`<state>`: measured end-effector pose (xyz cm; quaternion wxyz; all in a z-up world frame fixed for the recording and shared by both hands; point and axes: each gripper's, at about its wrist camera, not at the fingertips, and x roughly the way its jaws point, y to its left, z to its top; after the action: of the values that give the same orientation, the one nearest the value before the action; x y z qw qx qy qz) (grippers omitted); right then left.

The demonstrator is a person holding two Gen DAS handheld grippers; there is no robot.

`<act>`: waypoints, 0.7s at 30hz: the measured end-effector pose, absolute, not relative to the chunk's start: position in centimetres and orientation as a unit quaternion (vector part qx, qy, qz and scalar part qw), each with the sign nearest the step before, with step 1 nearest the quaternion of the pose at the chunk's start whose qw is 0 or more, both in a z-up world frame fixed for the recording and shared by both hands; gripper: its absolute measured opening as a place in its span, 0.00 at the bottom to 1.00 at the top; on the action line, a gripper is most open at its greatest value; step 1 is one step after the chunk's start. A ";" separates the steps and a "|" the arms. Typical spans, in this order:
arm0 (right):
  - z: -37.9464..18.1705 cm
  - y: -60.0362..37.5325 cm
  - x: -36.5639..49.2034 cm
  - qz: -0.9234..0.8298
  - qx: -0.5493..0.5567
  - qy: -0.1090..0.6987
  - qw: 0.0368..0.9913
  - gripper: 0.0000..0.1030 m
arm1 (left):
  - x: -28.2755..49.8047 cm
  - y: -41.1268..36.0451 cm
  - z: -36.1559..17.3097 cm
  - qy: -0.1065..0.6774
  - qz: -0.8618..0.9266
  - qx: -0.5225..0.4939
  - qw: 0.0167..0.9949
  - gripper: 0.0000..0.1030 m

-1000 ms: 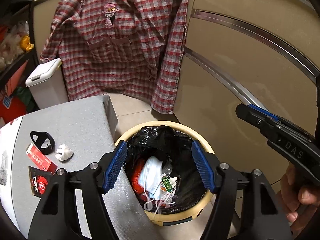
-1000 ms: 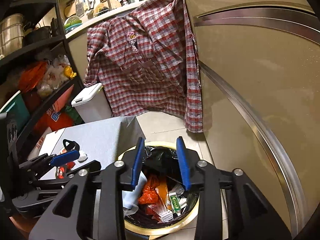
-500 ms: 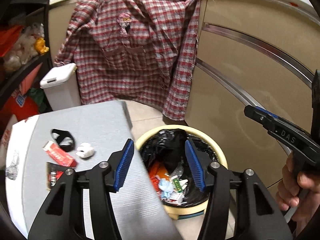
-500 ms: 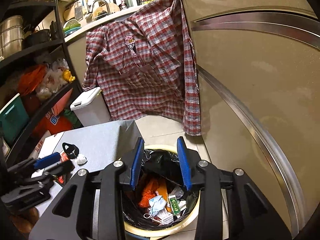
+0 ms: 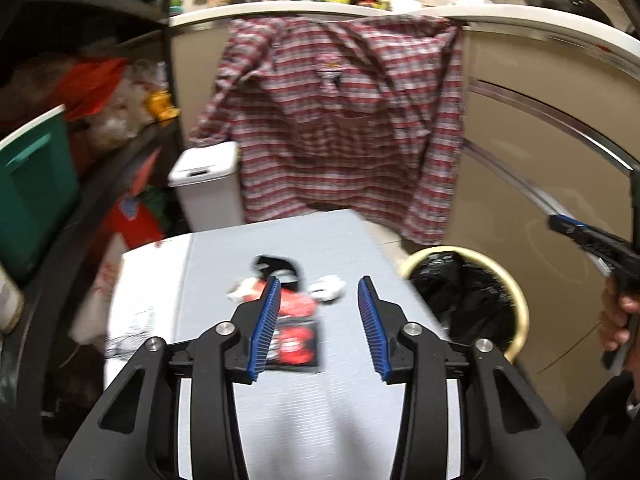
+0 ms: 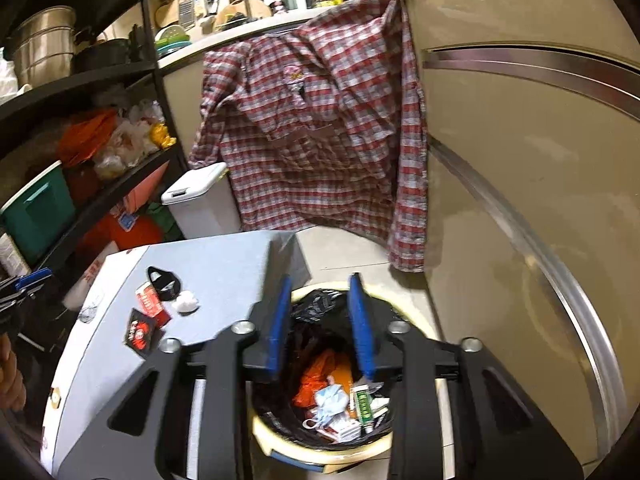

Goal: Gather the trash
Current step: 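Move both open tools back over the table toward the remaining trash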

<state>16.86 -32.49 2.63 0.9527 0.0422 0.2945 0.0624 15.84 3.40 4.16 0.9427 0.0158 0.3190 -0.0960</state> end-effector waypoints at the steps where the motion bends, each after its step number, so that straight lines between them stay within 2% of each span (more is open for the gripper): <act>1: 2.6 -32.0 16.7 0.068 0.039 0.294 0.953 0.12 | 16.0 4.8 3.5 0.322 -0.086 0.007 0.943 0.36; 5: 2.2 -30.7 16.6 0.086 0.035 0.296 0.951 0.07 | 17.1 8.1 0.4 0.348 -0.061 -0.043 0.934 0.27; 17: -0.7 -25.3 18.1 0.148 0.044 0.321 0.934 0.08 | 19.6 8.8 -4.8 0.384 -0.088 -0.055 0.918 0.27; 19: -1.3 -24.0 18.7 0.162 0.039 0.325 0.931 0.09 | 20.0 8.4 -5.7 0.394 -0.095 -0.052 0.913 0.36; 21: -1.8 -22.7 19.4 0.174 0.029 0.327 0.928 0.09 | 20.2 8.0 -6.4 0.398 -0.100 -0.051 0.911 0.63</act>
<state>19.35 -22.71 -1.81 0.9282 0.0292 0.3274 0.1744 20.23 8.03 -6.44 0.9106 -0.0513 0.3978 -0.1000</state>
